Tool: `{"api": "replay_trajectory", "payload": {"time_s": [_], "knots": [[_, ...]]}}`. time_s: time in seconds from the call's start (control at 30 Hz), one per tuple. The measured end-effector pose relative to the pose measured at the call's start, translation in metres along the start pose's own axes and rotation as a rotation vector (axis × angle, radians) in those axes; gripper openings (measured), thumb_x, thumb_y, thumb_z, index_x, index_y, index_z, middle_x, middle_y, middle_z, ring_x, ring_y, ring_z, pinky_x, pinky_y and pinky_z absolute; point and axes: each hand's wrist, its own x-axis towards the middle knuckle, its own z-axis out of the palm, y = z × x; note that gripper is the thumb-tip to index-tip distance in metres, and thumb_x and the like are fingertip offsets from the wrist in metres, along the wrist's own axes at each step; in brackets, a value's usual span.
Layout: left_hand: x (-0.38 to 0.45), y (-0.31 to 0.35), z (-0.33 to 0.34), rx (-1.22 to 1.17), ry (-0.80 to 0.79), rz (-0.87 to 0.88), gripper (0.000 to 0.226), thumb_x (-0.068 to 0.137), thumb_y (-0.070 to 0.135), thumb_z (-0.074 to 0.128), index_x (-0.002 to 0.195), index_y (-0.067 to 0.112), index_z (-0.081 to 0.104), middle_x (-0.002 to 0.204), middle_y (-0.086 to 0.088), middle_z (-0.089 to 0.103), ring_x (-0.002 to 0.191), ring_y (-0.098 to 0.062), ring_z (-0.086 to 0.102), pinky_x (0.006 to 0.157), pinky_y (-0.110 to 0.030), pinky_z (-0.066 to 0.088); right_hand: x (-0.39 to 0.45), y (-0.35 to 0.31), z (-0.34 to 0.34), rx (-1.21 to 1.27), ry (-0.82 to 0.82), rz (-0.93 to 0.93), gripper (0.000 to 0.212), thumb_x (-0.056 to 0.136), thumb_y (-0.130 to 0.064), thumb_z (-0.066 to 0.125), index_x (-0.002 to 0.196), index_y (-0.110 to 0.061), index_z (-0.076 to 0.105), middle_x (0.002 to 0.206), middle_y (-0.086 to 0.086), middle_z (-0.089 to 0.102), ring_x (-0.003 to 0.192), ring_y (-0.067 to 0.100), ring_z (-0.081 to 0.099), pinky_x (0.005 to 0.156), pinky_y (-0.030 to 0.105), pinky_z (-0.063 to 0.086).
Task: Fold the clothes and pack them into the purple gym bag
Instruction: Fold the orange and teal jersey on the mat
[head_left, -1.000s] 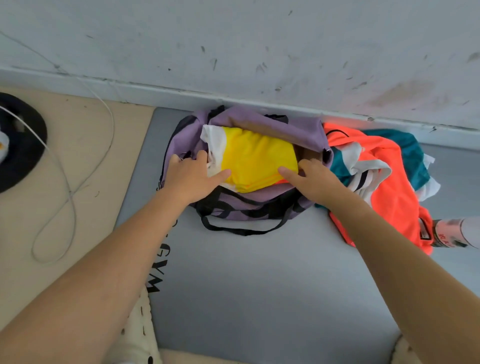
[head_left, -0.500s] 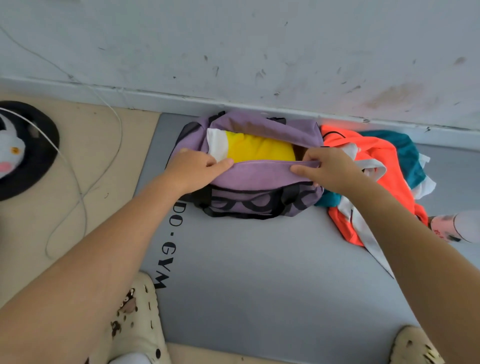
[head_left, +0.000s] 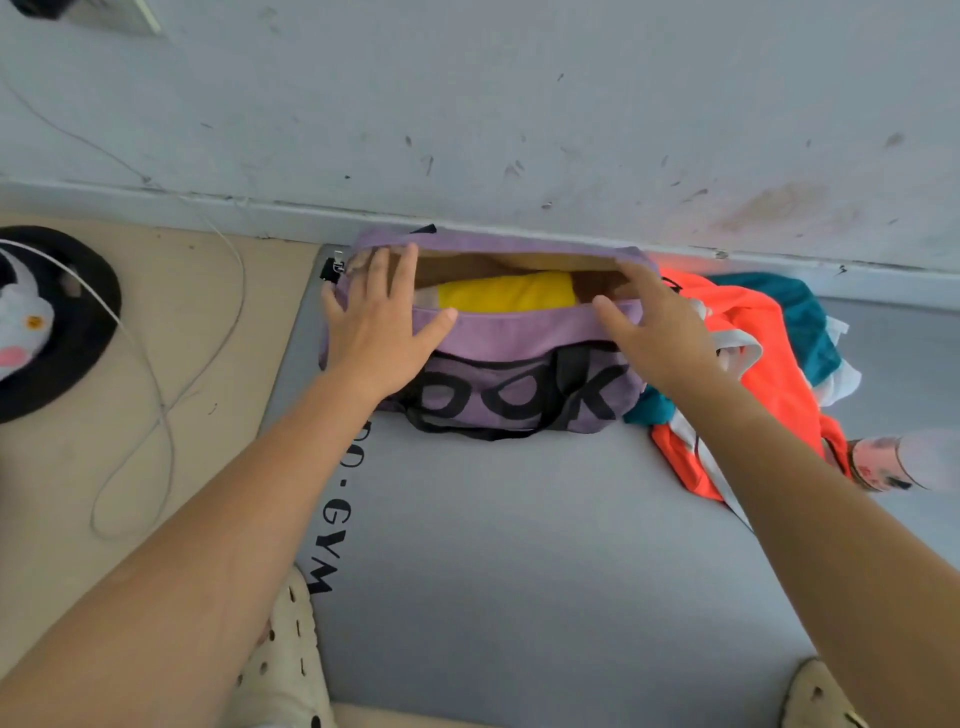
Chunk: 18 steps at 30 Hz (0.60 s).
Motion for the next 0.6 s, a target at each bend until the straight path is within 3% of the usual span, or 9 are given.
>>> {"api": "replay_trajectory", "payload": {"time_s": [0.1,0.17,0.27,0.3,0.37,0.43,0.5,0.6], "knots": [[-0.025,0.049,0.006,-0.101,0.165,0.116,0.060,0.093,0.053,0.046,0.136,0.012,0.046,0.145,-0.014,0.043,0.133,-0.033,0.041,0.106,-0.058,0.031,-0.029,0.010,-0.002,-0.014,0.319,-0.062,0.021,0.092,-0.019,0.056,0.109,-0.012,0.065,0.100,0.004,0.070,0.089,0.027,0.064,0.068,0.019,0.027],[-0.045,0.093,0.018,-0.330,0.212,0.236,0.041,0.092,0.041,0.054,0.118,0.009,0.059,0.125,-0.013,0.053,0.111,-0.033,0.054,0.089,-0.049,0.045,-0.049,0.026,0.001,-0.044,0.348,-0.022,0.011,0.090,-0.018,0.057,0.097,-0.012,0.064,0.088,0.004,0.067,0.077,0.024,0.060,0.063,0.023,0.026],[-0.077,0.160,0.047,-0.608,-0.105,0.225,0.022,0.093,0.039,0.053,0.099,0.020,0.063,0.103,0.001,0.055,0.085,-0.024,0.061,0.074,-0.040,0.050,-0.075,0.070,0.005,-0.048,0.220,0.161,0.018,0.089,-0.019,0.057,0.106,-0.012,0.061,0.105,0.010,0.063,0.086,0.030,0.060,0.062,0.034,0.041],[-0.085,0.178,0.061,-0.617,-0.228,0.202,0.023,0.094,0.042,0.052,0.098,0.022,0.063,0.103,0.003,0.055,0.088,-0.023,0.062,0.077,-0.039,0.050,-0.082,0.087,0.004,-0.046,0.196,0.217,0.025,0.088,-0.017,0.059,0.112,-0.010,0.059,0.114,0.014,0.060,0.094,0.032,0.059,0.069,0.039,0.045],[-0.098,0.200,0.093,-0.516,-0.443,0.168,0.034,0.095,0.047,0.050,0.114,0.023,0.063,0.123,-0.001,0.053,0.112,-0.025,0.056,0.092,-0.037,0.045,-0.095,0.120,-0.003,-0.074,0.175,0.315,0.043,0.086,-0.014,0.064,0.125,-0.001,0.053,0.122,0.022,0.053,0.111,0.037,0.052,0.090,0.042,0.041],[-0.107,0.205,0.122,-0.345,-0.645,0.154,0.055,0.096,0.055,0.046,0.141,0.023,0.046,0.153,-0.009,0.032,0.141,-0.028,0.031,0.111,-0.042,0.033,-0.105,0.149,-0.010,-0.113,0.155,0.436,0.057,0.084,-0.016,0.068,0.133,0.003,0.045,0.129,0.024,0.048,0.120,0.040,0.045,0.100,0.042,0.035],[-0.114,0.202,0.144,-0.232,-0.769,0.114,0.066,0.095,0.060,0.040,0.150,0.025,0.032,0.163,-0.007,0.010,0.149,-0.024,0.009,0.114,-0.047,0.023,-0.110,0.173,-0.013,-0.092,0.107,0.540,0.060,0.085,-0.024,0.070,0.133,0.000,0.044,0.130,0.022,0.050,0.121,0.038,0.045,0.099,0.042,0.035],[-0.122,0.197,0.161,-0.165,-0.763,0.116,0.067,0.093,0.064,0.040,0.149,0.029,0.033,0.164,-0.004,0.001,0.150,-0.020,-0.001,0.113,-0.048,0.021,-0.119,0.192,-0.007,-0.070,-0.013,0.584,0.040,0.085,-0.028,0.070,0.111,-0.001,0.057,0.108,0.018,0.060,0.105,0.034,0.053,0.080,0.036,0.036]]}}
